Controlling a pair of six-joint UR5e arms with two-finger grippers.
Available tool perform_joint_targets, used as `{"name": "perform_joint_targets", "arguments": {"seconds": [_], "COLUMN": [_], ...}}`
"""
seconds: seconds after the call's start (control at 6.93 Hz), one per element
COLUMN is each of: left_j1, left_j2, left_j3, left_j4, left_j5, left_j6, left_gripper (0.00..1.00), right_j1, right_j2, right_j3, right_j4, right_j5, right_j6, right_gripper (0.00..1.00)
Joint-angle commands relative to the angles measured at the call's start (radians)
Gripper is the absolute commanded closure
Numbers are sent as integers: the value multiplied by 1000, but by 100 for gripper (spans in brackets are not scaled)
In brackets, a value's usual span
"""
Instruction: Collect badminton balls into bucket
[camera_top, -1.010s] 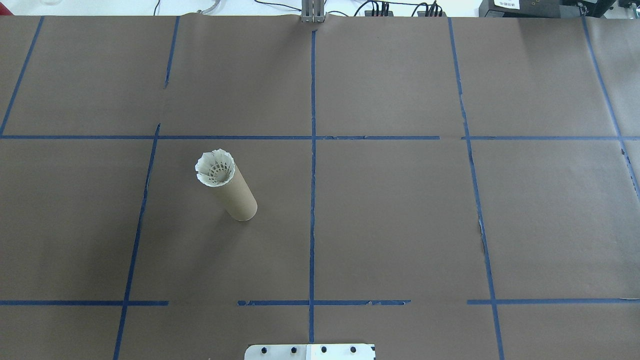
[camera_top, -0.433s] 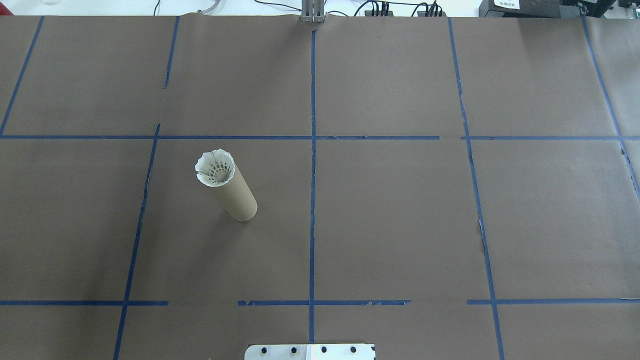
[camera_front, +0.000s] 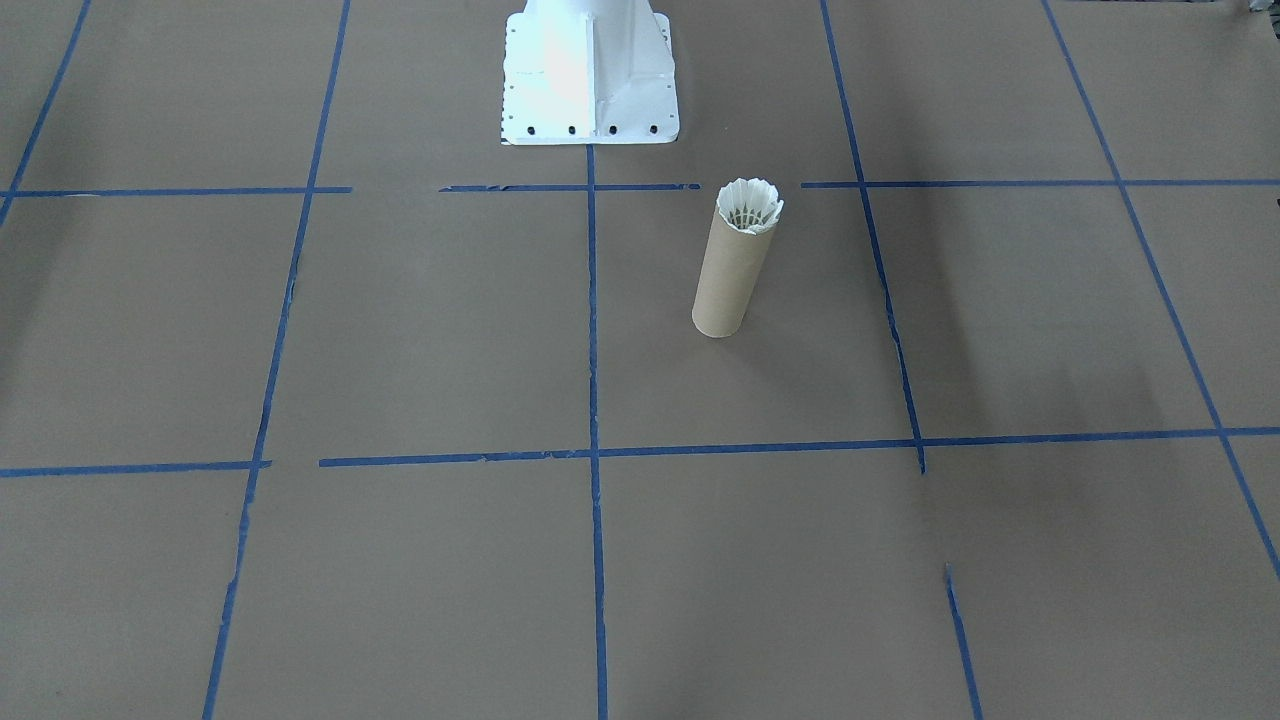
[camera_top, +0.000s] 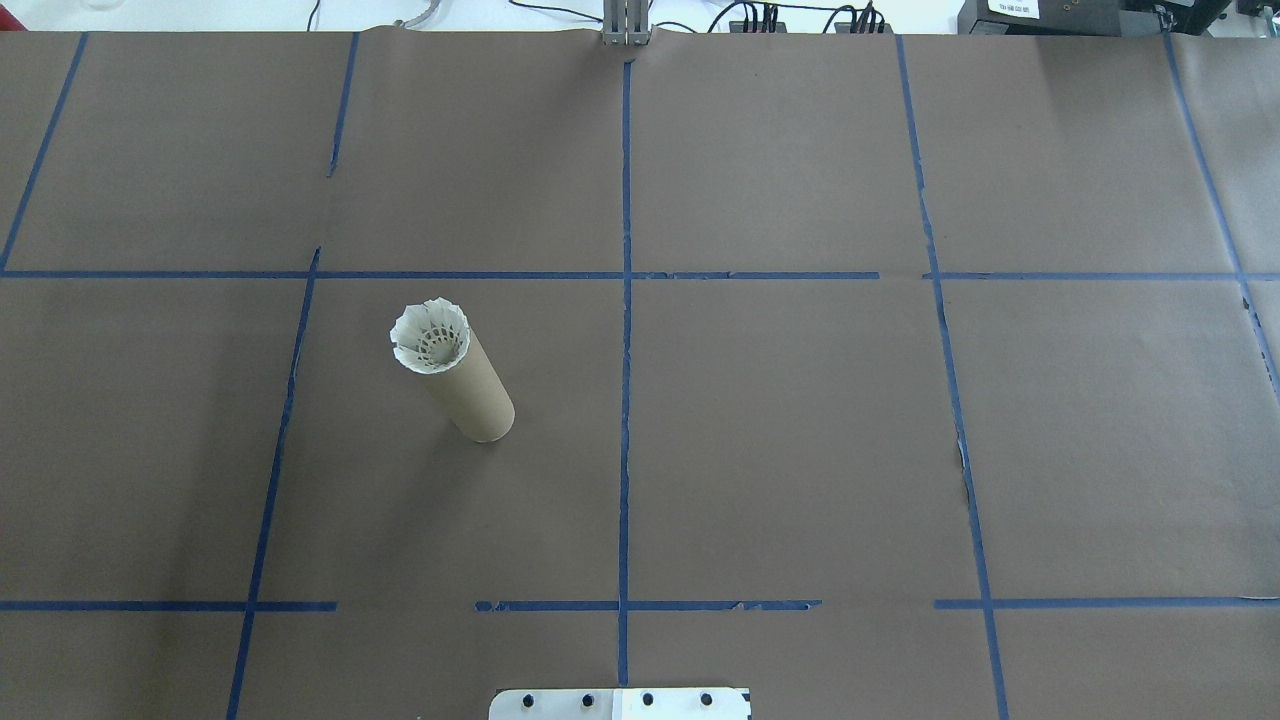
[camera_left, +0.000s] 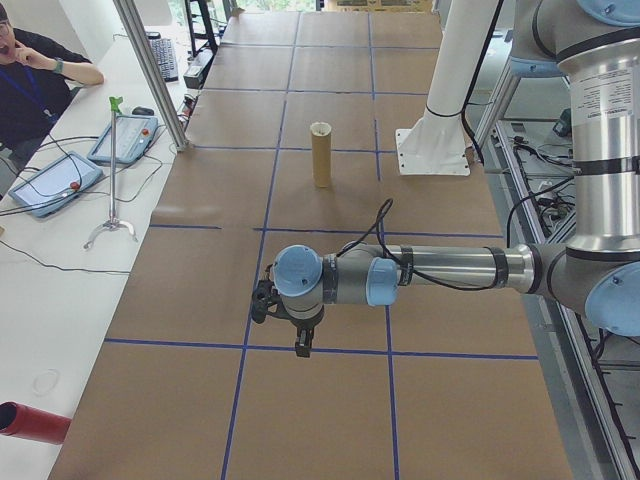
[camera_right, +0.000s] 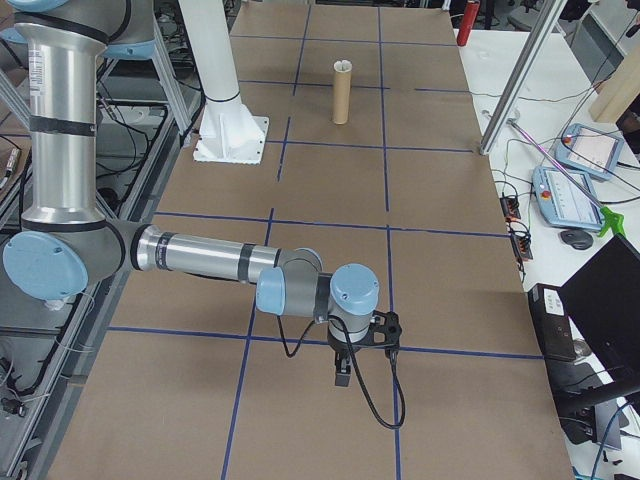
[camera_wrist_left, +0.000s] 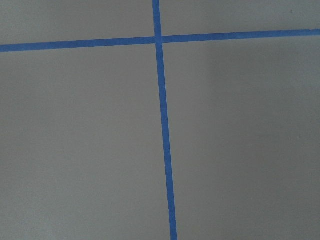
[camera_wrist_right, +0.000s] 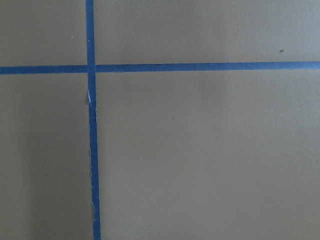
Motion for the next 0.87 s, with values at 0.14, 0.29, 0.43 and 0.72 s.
{"name": "perform_joint_targets", "arguments": {"seconds": [0.14, 0.29, 0.43, 0.72], "left_j1": [-47, -52, -54, -56], "left_j2": [14, 22, 21, 15], "left_j3": [-13, -12, -18, -27], "left_j4": [3, 3, 3, 3], "left_j5": [12, 67, 81, 82], "left_j6": [-1, -1, 0, 0], "left_gripper": [0, 0, 0, 0], "right_j1": [0, 0, 0, 0], "right_j2": [0, 0, 0, -2], "right_j3": [0, 0, 0, 0], "right_j4": [0, 0, 0, 0], "right_j5": [-1, -1, -1, -1], "right_j6": [0, 0, 0, 0], "right_gripper": [0, 0, 0, 0]}}
